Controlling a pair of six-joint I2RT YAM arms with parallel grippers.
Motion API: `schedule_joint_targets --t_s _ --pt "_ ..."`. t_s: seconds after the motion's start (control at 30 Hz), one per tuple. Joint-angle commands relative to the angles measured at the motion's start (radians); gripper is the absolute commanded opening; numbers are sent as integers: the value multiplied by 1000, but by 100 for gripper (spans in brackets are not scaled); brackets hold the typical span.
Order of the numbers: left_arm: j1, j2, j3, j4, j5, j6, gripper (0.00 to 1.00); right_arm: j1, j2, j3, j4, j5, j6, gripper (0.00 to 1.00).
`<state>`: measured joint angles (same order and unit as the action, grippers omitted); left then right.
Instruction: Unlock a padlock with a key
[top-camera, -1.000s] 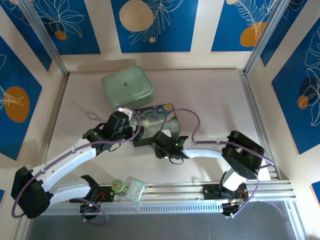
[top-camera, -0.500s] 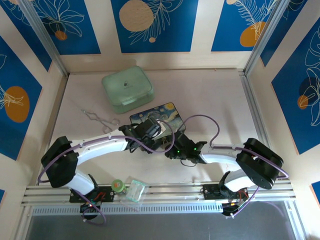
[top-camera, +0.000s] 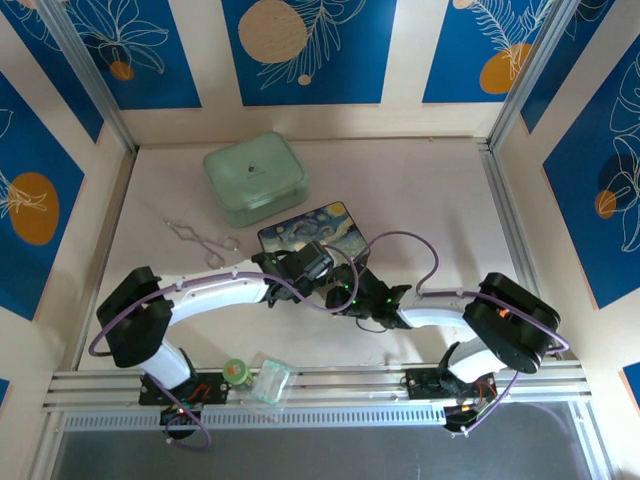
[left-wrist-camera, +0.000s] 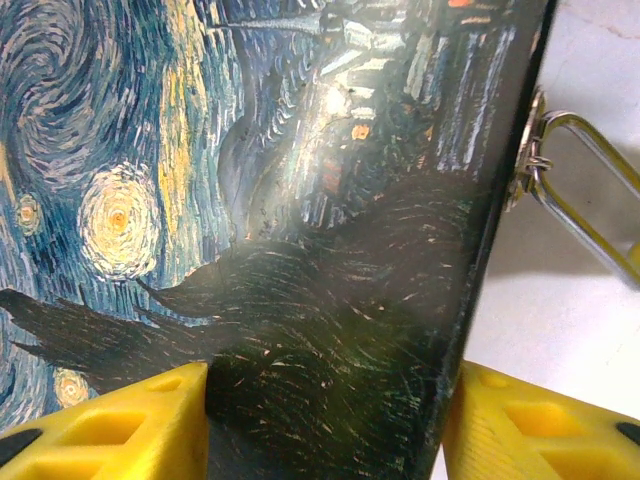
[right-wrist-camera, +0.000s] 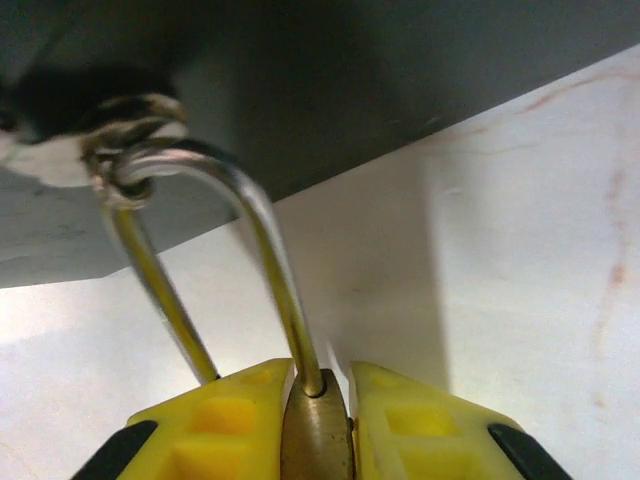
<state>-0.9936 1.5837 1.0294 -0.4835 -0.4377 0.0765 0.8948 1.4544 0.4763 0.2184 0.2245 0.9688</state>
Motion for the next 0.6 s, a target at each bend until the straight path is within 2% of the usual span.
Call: schedule_joint_targets --t_s 0.0,0.23,0.5,0.57 --pt "0 41 -18 -115 -7 -40 55 -15 13 -58 167 -24 76 16" --pt "-14 71 -16 -147 -1 -76 54 -40 54 -153 418 -31 161 8" --pt "-30 98 -9 -163 -2 -74 52 -60 196 -179 722 -64 246 5" --pt "-31 108 -7 -173 -12 -69 45 -68 239 -196 828 -70 267 4"
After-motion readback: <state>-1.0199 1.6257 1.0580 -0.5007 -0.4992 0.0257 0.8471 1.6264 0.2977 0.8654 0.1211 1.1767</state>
